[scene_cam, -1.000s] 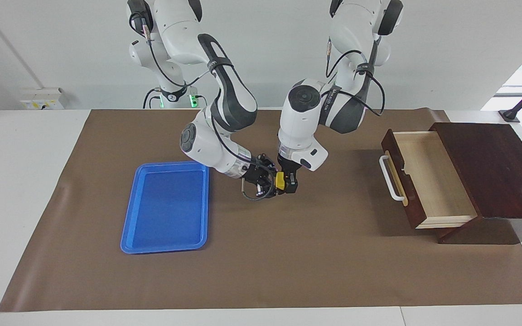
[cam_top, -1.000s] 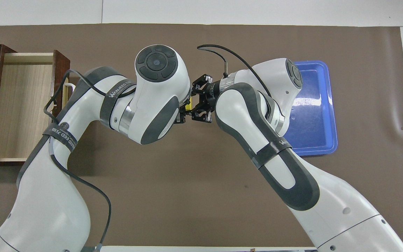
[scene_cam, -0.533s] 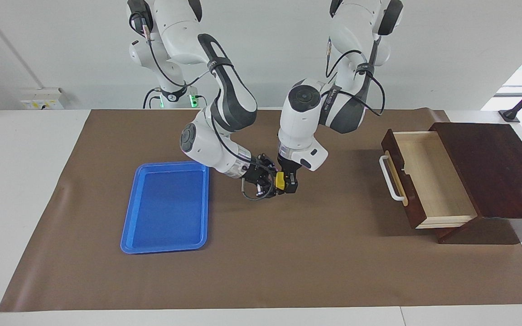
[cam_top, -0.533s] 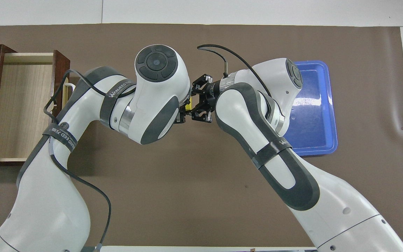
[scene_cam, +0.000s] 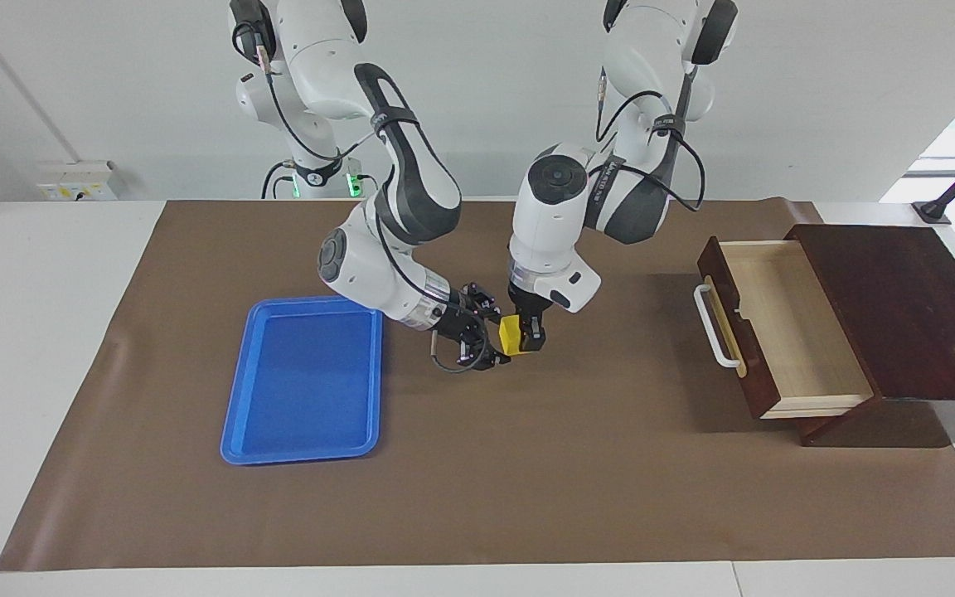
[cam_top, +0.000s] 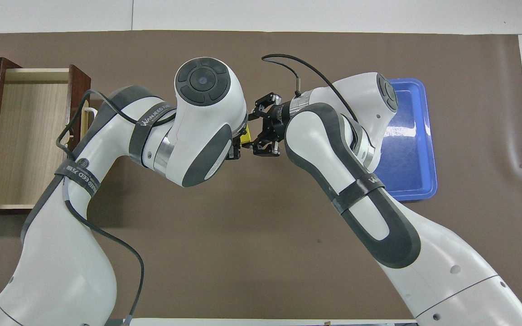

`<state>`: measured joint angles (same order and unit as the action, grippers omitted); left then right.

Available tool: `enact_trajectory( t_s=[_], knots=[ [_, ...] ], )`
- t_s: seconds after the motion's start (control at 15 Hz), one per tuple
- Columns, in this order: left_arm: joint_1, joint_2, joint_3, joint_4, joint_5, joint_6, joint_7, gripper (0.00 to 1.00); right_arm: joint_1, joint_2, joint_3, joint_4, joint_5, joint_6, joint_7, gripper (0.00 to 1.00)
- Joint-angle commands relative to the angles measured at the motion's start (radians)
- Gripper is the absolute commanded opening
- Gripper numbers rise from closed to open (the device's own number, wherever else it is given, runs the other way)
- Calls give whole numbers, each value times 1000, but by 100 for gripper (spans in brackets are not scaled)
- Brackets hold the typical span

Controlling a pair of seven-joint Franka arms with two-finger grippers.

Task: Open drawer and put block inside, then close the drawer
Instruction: 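Grasp the block with the left gripper while the right gripper holds it, then lower the block into the drawer with the left gripper while the right gripper withdraws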

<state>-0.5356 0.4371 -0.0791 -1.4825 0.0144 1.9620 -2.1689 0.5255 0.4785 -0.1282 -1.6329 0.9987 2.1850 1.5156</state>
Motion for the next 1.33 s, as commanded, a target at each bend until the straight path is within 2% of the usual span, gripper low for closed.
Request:
enact_trajectory(
  t_s=[0.0,0.27,0.53,0.67,0.8,1.0,1.13,1.27],
  knots=[
    [-1,2,4,21,12,-29,-11,0,-18,-11,4,1,11,-16,14,76],
    [25,-28,5,24,13,-84,-3,0,-30,-14,2,1,11,-20,12,76],
    [97,-81,7,63,10,-214,62,0,-71,-26,-1,1,8,-56,8,77],
    [149,-84,12,109,10,-322,134,0,-132,-44,-4,1,0,-108,3,81],
    [230,-125,10,131,10,-383,222,0,-191,-72,-8,-1,-17,-158,-6,88],
    [420,-207,6,125,-10,-397,377,0,-246,-139,-8,1,-228,-232,-21,100],
    [517,-218,9,111,-16,-413,510,0,-256,-197,-8,5,-407,-292,-49,100],
    [593,-250,12,43,-11,-375,593,0,-260,-244,-8,7,-535,-365,-144,100]
  ],
)
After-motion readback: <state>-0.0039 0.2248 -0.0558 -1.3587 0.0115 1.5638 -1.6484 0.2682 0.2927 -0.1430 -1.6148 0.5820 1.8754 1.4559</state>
